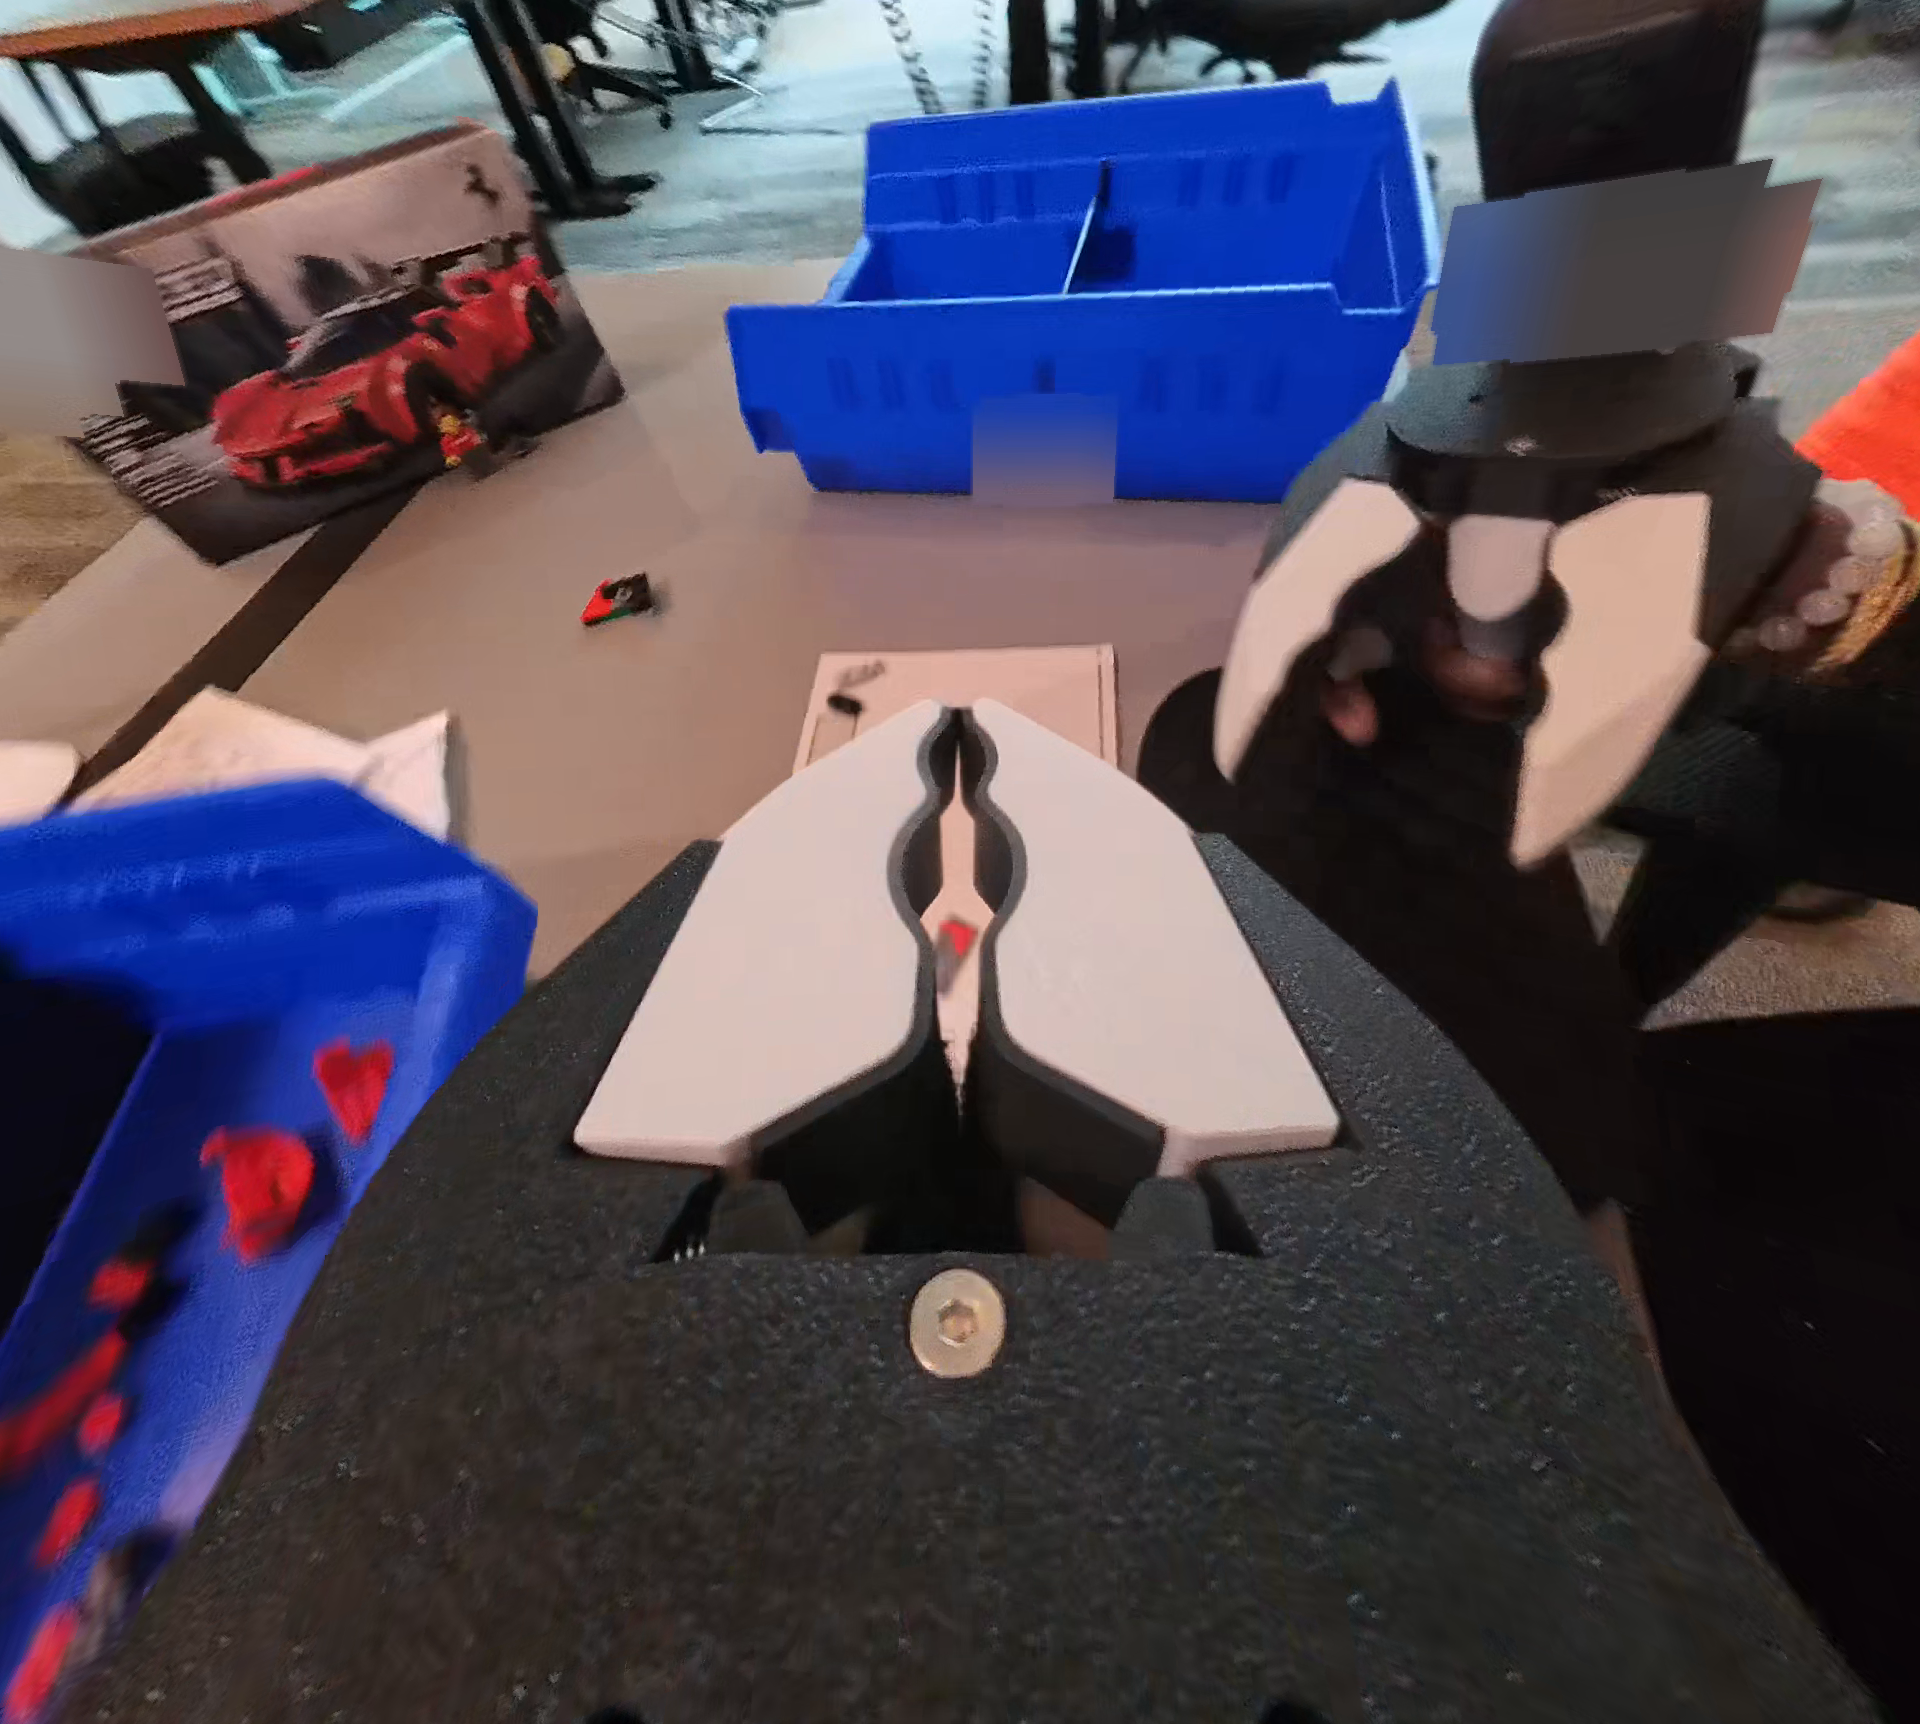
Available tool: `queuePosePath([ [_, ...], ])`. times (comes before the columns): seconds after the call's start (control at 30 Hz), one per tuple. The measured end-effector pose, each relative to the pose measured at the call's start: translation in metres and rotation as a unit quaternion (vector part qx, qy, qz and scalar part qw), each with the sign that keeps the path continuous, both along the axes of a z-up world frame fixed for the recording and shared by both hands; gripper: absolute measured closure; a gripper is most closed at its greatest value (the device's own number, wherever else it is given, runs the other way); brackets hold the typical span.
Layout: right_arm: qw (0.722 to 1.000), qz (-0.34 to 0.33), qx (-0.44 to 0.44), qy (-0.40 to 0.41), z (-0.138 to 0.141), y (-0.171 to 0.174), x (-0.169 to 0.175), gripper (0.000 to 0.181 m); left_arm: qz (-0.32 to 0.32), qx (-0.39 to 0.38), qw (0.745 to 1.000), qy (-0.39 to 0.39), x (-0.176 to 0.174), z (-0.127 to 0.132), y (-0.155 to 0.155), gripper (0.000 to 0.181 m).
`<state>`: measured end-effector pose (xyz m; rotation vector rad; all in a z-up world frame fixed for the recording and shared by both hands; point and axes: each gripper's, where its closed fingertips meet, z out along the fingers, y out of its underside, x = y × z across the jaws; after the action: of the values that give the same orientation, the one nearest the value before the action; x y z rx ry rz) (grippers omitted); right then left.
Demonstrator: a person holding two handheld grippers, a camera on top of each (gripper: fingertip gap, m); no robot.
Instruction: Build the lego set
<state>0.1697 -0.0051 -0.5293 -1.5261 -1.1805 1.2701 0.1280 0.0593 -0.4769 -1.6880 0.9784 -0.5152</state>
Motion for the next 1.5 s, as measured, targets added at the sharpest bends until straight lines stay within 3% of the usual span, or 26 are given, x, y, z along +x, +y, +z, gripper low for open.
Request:
queuePosePath([
  [0.17, 0.995, -0.095, 0.040, -0.006, 0.011, 0.027, -0.006, 0.100, 0.066, -0.010, 0.991, -0.119, -0.052, -0.002, -0.048, 0.181],
  [0.2, 0.991, -0.123, 0.050, 0.000, 0.016, 0.035, -0.007, 0.111, 0.075, -0.014, 0.988, -0.133, -0.060, -0.003, -0.053, 0.181],
  [0.27, 0.980, -0.181, 0.080, 0.014, 0.030, 0.052, -0.008, 0.175, 0.085, -0.009, 0.986, -0.145, -0.072, -0.003, -0.061, 0.180],
  [0.3, 0.976, -0.187, 0.104, 0.030, 0.041, 0.055, -0.012, 0.181, 0.089, -0.001, 0.985, -0.149, -0.076, -0.001, -0.063, 0.180],
  [0.4, 0.976, -0.126, 0.177, 0.028, 0.065, 0.058, -0.041, 0.181, 0.098, 0.020, 0.983, -0.155, -0.083, 0.006, -0.059, 0.178],
  [0.53, 0.982, -0.043, 0.176, -0.057, 0.059, 0.081, -0.072, 0.170, 0.123, 0.020, 0.980, -0.155, -0.094, 0.009, -0.033, 0.178],
  [0.63, 0.982, -0.070, 0.140, -0.111, 0.045, 0.104, -0.069, 0.169, 0.140, 0.013, 0.976, -0.166, -0.100, 0.016, -0.015, 0.178],
  [0.73, 0.976, -0.138, 0.144, -0.091, 0.036, 0.122, -0.061, 0.171, 0.103, 0.006, 0.975, -0.198, -0.086, 0.019, -0.015, 0.178],
  [0.87, 0.972, -0.168, 0.141, -0.080, 0.012, 0.123, -0.063, 0.173, 0.087, 0.008, 0.983, -0.159, -0.069, -0.008, -0.028, 0.178],
  [0.97, 0.967, -0.151, 0.144, -0.150, -0.019, 0.121, -0.063, 0.171, 0.111, -0.003, 0.988, -0.107, -0.071, -0.034, -0.026, 0.177],
  [1.1, 0.972, -0.088, 0.113, -0.186, -0.040, 0.111, -0.068, 0.169, 0.110, -0.030, 0.986, -0.120, -0.073, -0.046, -0.021, 0.177],
  [1.33, 0.975, -0.203, 0.041, -0.075, -0.012, 0.145, -0.043, 0.181, 0.100, -0.094, 0.987, -0.079, -0.063, -0.072, -0.014, 0.172],
  [1.5, 0.981, -0.189, -0.012, -0.044, -0.011, 0.147, -0.041, 0.181, 0.080, -0.151, 0.984, -0.047, -0.043, -0.078, -0.016, 0.160],
])
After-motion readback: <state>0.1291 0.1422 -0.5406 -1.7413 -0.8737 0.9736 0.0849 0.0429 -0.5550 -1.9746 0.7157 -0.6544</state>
